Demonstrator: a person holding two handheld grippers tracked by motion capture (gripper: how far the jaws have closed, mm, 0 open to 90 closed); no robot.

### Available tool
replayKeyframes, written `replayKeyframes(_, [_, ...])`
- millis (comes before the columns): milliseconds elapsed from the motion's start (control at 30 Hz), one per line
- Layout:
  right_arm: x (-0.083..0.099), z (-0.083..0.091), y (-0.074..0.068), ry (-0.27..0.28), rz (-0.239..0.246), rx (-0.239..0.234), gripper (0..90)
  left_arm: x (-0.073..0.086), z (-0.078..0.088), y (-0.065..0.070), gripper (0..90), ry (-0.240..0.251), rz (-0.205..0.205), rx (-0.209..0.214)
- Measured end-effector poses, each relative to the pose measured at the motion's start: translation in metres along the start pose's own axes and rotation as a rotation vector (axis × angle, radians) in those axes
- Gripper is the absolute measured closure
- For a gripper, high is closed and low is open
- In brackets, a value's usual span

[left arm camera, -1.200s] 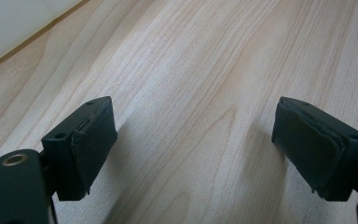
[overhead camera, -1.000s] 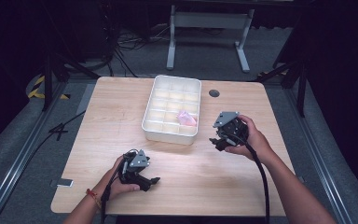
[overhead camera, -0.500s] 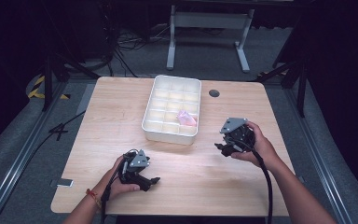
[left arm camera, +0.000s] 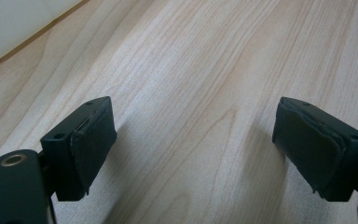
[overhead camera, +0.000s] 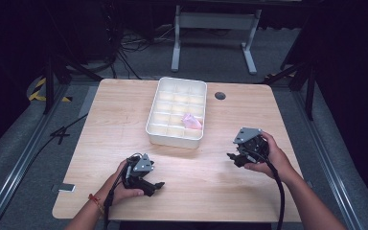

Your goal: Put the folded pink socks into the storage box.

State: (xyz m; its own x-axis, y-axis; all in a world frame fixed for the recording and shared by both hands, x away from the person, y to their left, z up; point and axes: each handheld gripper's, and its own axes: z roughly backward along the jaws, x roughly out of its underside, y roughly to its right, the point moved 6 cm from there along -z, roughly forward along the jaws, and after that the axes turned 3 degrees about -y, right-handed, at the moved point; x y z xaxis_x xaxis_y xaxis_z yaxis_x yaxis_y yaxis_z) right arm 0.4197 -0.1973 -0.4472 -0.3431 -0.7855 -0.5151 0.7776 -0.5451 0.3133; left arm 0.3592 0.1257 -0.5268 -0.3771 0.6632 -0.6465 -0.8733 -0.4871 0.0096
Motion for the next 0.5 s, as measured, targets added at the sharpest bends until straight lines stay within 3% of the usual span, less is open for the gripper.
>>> replayKeyframes(500, [0.036,-0.001,-0.003,0.001,-0.054,0.003,24.9,0.000,0.000,0.000,13.3,0.000,0.000,0.000])
